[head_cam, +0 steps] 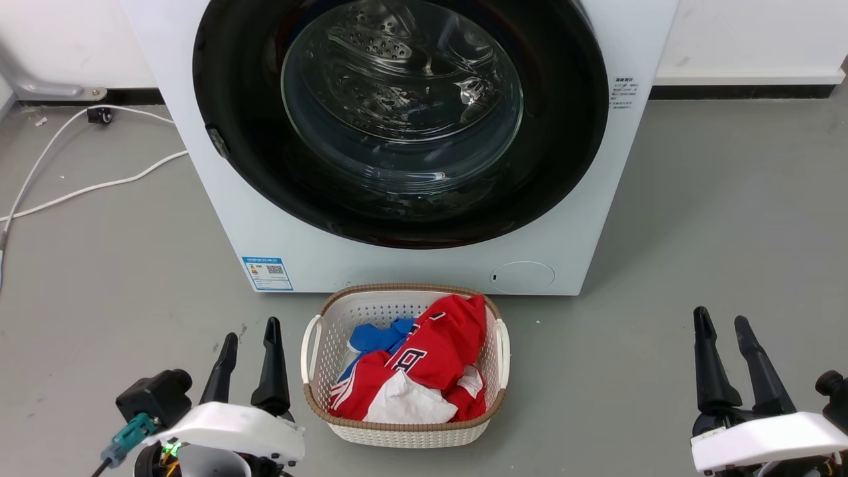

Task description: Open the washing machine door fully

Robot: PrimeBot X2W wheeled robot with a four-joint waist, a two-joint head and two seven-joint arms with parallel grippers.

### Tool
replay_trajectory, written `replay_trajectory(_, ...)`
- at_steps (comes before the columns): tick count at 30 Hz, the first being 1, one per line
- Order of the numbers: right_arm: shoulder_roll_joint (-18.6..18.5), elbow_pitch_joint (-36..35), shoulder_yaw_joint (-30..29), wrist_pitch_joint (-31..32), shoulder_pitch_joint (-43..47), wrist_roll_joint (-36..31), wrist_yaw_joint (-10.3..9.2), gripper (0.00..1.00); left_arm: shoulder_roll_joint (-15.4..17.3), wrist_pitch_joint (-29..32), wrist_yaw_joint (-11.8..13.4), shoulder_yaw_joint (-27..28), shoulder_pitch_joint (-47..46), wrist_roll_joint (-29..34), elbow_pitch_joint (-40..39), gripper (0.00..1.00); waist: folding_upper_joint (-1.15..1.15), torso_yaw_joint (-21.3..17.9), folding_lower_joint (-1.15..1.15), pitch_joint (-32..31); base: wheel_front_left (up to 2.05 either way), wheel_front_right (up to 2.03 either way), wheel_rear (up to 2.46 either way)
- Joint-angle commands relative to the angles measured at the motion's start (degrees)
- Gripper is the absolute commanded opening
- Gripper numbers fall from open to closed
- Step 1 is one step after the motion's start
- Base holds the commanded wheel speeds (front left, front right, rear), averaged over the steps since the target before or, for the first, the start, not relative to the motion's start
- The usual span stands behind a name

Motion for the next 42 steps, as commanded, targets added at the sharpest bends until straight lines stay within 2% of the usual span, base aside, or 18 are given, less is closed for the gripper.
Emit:
replay_trajectory(1,-0.17,-1.28,0.05,-0.61,0.19,-1.98,0.11,1.0,0.58,-0.69,0.28,-0.43,0.05,1.99,-1.17,1.0,0.0,0.02,0.0,-0.01,0.0,0.0,0.0)
replay_trajectory(8,-0.18,-2.48,0.13,-1.71,0.98,-5.62,0.12,1.0,0.52,-1.81,0.45,-1.14,0.8,5.92,-1.8,1.0,0.0,0.06,0.0,-0.08,0.0,0.0,0.0)
replay_trajectory(42,-0.18,-6.04,0.98,-6.2,4.2,-21.32,0.14,1.0,-2.96,-6.22,-2.9,0.86,3.62,22.58,-0.28,1.0,0.0,0.39,0.0,-0.2,0.0,0.0,0.0)
